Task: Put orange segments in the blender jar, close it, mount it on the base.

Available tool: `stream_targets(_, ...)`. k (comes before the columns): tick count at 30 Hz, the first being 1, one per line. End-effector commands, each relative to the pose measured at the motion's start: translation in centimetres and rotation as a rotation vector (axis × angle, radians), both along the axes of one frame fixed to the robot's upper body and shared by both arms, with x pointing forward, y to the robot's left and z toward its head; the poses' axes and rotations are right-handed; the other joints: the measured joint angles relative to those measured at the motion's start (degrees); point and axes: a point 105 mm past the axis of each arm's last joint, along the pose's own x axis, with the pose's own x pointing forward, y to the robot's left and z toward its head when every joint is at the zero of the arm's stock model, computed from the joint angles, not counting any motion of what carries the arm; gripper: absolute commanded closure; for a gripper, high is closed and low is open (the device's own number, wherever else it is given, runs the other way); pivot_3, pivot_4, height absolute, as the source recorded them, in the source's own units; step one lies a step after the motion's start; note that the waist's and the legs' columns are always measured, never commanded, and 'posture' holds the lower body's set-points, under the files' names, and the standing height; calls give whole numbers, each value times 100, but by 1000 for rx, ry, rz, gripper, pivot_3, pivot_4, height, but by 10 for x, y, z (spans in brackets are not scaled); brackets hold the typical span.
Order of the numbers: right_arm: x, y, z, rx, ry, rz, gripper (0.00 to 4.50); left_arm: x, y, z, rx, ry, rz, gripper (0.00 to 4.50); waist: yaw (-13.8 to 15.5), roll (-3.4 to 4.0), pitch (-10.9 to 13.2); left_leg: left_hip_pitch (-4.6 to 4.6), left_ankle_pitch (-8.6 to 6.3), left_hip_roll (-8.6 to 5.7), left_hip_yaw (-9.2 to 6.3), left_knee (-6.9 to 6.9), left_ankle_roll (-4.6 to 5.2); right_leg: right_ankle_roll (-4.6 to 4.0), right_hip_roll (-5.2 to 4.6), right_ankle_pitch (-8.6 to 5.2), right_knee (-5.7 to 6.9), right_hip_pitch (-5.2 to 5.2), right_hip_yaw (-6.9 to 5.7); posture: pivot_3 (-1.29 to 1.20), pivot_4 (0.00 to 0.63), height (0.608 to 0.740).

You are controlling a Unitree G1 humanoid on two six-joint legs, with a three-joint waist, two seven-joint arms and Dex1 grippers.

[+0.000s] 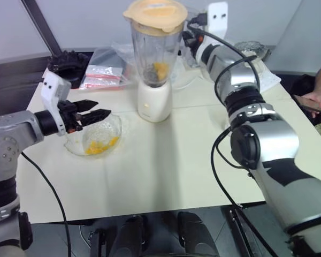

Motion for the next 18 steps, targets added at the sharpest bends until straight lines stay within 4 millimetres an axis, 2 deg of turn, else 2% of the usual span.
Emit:
stream_targets(1, 0, -3, 3, -32, -24, -29, 3547, -3, -4, 9, -1, -52, -16, 1249, 12, 0, 0, 0, 0, 0, 0, 0, 0, 0, 0, 0, 0, 0, 0, 0, 150, 740)
stream_targets(18, 6, -7, -25, -78, 99, -90, 3547, -2, -8, 3, -2, -44, -12, 1249, 20, -2, -2, 10, 1, -1, -10, 3, -2, -1, 0, 0, -1, 18, -8, 0, 150, 740)
